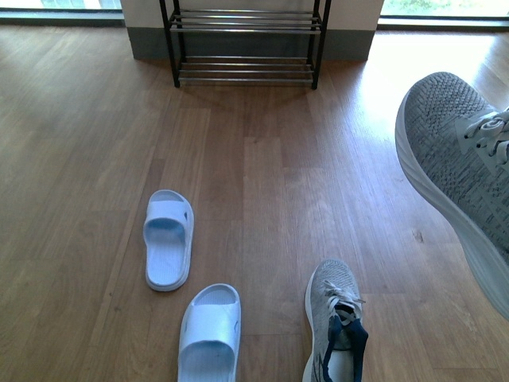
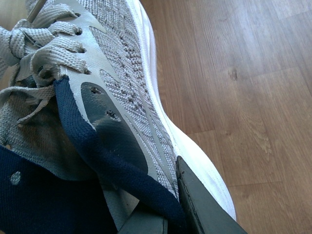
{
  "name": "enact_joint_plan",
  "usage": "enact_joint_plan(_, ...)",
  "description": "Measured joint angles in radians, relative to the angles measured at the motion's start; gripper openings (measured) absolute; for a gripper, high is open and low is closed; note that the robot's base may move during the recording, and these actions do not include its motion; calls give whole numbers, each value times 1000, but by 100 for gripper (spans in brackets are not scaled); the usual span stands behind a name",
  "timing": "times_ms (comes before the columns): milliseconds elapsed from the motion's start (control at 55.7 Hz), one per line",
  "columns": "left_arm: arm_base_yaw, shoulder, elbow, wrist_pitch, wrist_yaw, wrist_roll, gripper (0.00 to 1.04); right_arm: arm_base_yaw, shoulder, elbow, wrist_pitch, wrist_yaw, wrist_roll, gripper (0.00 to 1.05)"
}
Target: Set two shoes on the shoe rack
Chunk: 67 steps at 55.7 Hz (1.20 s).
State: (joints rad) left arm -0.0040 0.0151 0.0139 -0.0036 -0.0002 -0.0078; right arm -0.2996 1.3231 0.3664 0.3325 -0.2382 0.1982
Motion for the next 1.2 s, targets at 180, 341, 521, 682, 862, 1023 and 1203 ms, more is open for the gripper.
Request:
enact_joint_plan(180,0,0,0,0,0,0,95,-1,0,0,0,2,1,1)
enact_joint_plan(341,0,0,0,0,-1,0,95,-1,0,0,0,1,2,1)
enact_joint_plan(521,0,0,0,0,-3,0,95,1,0,0,0,-10,2,1)
enact_joint_plan(682,0,0,0,0,-2,0,95,1,0,0,0,-2,3,1)
enact_joint_plan(862,0,0,0,0,-2,0,95,0,0,0,0,0,5,1)
enact_joint_plan(1023,0,0,0,1,2,0,95,-8,0,-1,-1,16,9,1)
enact_joint_plan(1203,0,0,0,1,0,0,95,-4,-1,-1,-1,1,15,1)
